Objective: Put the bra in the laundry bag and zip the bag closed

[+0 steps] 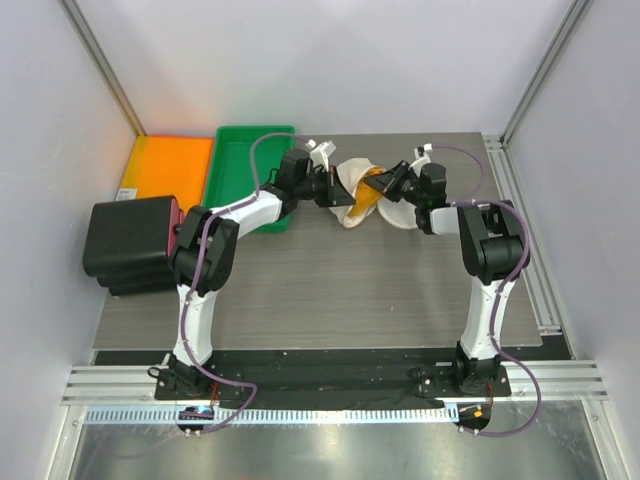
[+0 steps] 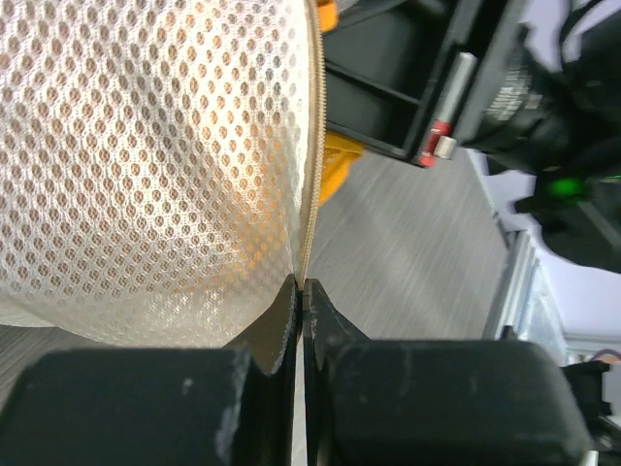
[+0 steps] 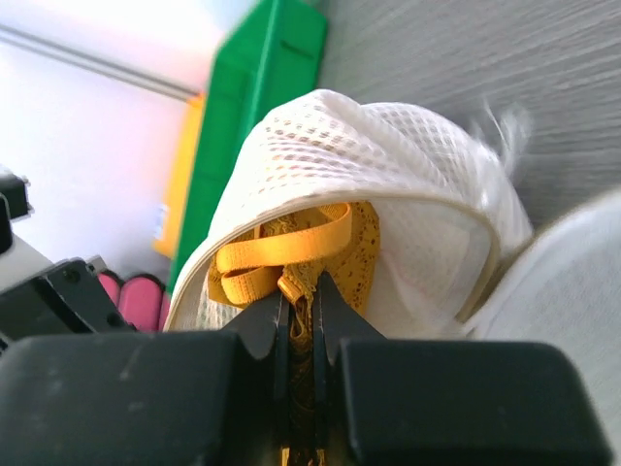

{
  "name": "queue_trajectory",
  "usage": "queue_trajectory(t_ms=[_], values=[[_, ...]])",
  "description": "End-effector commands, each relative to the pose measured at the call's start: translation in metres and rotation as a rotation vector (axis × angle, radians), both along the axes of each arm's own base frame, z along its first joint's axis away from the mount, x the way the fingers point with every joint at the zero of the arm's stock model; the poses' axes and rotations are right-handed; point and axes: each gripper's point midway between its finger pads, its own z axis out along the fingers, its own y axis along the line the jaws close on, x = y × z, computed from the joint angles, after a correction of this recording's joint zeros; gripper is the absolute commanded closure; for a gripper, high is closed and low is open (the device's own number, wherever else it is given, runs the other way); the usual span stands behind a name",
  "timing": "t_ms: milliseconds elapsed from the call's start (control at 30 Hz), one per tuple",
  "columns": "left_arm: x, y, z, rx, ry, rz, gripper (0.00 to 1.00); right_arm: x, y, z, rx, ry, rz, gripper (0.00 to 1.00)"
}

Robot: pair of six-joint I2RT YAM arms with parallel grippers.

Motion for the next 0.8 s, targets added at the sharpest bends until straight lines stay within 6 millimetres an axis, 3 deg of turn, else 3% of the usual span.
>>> queue_trajectory(t_ms=[0, 200, 233, 333, 400, 433, 467, 600, 667, 767], values=[[-0.016, -0.014, 0.053, -0.132, -0.07, -0.08, 1.0, 0.004, 0.019, 0.034, 0.181, -0.086, 0.029, 0.99], [-0.02, -0.028, 0.058, -0.217, -0.018, -0.096, 1.0, 0.02, 0.022, 0.004, 0.076, -0.023, -0.006, 0.99], [-0.017, -0.03, 0.055, -0.226, -0.009, -0.096, 1.0, 0.019, 0.02, -0.012, 0.03, 0.036, -0.013, 0.99], [-0.015, -0.033, 0.052, -0.256, 0.031, -0.098, 1.0, 0.017, 0.022, -0.02, -0.035, 0.066, 0.012, 0.99], [-0.013, -0.032, 0.051, -0.269, 0.046, -0.09, 1.0, 0.019, 0.019, -0.015, -0.071, 0.062, 0.012, 0.99], [-0.009, -0.03, 0.047, -0.26, 0.053, -0.076, 1.0, 0.011, 0.017, -0.031, -0.141, 0.115, 0.035, 0.99], [-0.008, -0.029, 0.045, -0.255, 0.058, -0.067, 1.0, 0.01, 0.014, -0.027, -0.166, 0.118, 0.035, 0.97], [0.011, -0.017, 0.023, -0.202, 0.111, 0.022, 1.0, -0.001, 0.008, -0.027, -0.239, 0.149, 0.043, 0.8], [0.017, -0.011, 0.004, -0.156, 0.155, 0.062, 1.0, -0.006, 0.006, -0.031, -0.265, 0.169, 0.059, 0.73], [0.021, -0.006, 0.003, -0.145, 0.163, 0.079, 1.0, -0.009, 0.003, -0.032, -0.293, 0.196, 0.069, 0.58]])
